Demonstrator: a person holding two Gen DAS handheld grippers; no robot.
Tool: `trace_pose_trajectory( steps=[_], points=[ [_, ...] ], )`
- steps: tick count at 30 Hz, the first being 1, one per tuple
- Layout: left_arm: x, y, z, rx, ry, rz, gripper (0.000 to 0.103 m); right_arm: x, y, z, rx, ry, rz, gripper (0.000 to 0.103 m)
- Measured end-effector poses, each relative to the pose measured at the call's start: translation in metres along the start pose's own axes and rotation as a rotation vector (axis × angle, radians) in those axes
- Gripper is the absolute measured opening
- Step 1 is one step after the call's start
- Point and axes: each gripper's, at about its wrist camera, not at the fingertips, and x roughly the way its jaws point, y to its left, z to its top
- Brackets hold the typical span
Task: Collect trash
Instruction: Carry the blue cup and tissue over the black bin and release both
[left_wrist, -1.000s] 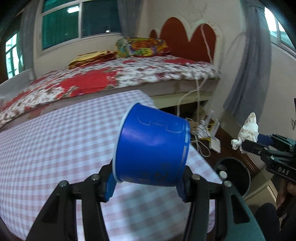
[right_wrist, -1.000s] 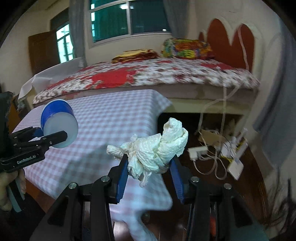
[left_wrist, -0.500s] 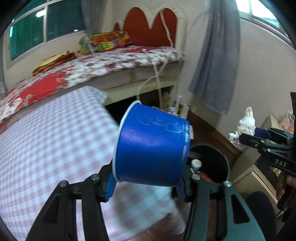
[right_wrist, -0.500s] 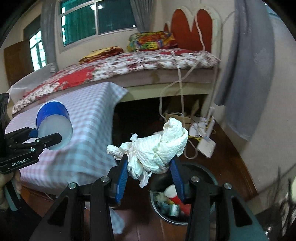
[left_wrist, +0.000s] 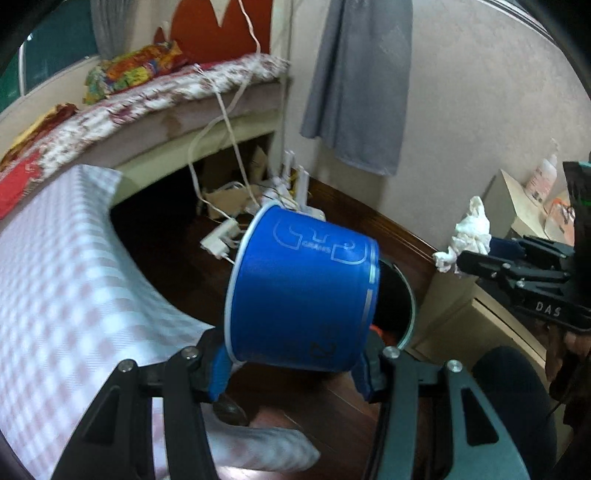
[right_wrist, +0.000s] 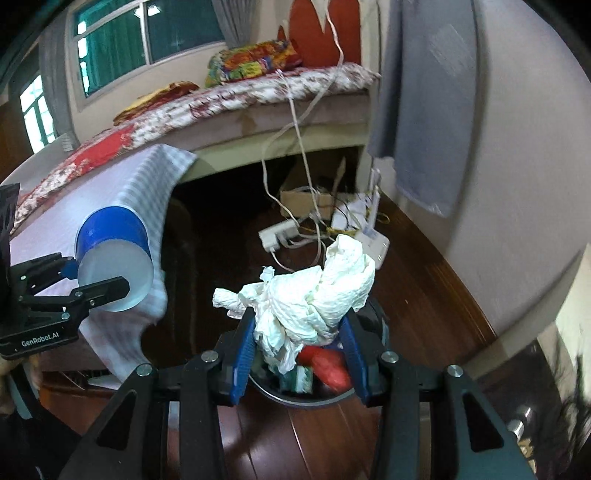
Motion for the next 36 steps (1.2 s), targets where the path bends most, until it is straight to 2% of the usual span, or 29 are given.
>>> trace_pose_trajectory(
  steps=[10,18,22,29,30,31,32,33,36],
  points=[
    [0.052,-0.025,-0.001,0.022,0.098,-0.071,0.054,0.037,-0.029,-0.029,0.004,0.096,-0.018,0.047],
    [0.1,-0.038,0.003,0.038,0.182,-0.085,0.054,0.075,-0.03,-0.036,-0.054,0.164,-0.001,0.047],
    [0.115,-0.035,0.002,0.029,0.211,-0.089,0.054,0.094,-0.031,-0.035,-0.067,0.197,0.007,0.048],
    [0.133,-0.034,-0.002,0.013,0.262,-0.122,0.054,0.125,-0.013,-0.038,-0.175,0.267,0.032,0.048],
    [0.136,-0.034,-0.001,-0.001,0.262,-0.127,0.058,0.13,-0.012,-0.039,-0.188,0.275,0.032,0.052],
    [0.138,-0.031,-0.001,-0.016,0.26,-0.106,0.074,0.138,-0.01,-0.042,-0.214,0.29,0.024,0.059],
    [0.138,-0.029,-0.001,-0.024,0.256,-0.08,0.084,0.145,-0.008,-0.045,-0.241,0.301,0.002,0.084],
    [0.136,-0.027,-0.001,-0.033,0.246,-0.054,0.098,0.15,-0.009,-0.049,-0.265,0.304,-0.037,0.103],
    [0.126,-0.024,-0.004,-0.035,0.224,-0.033,0.099,0.155,-0.021,-0.055,-0.262,0.318,-0.129,0.103]
  ],
)
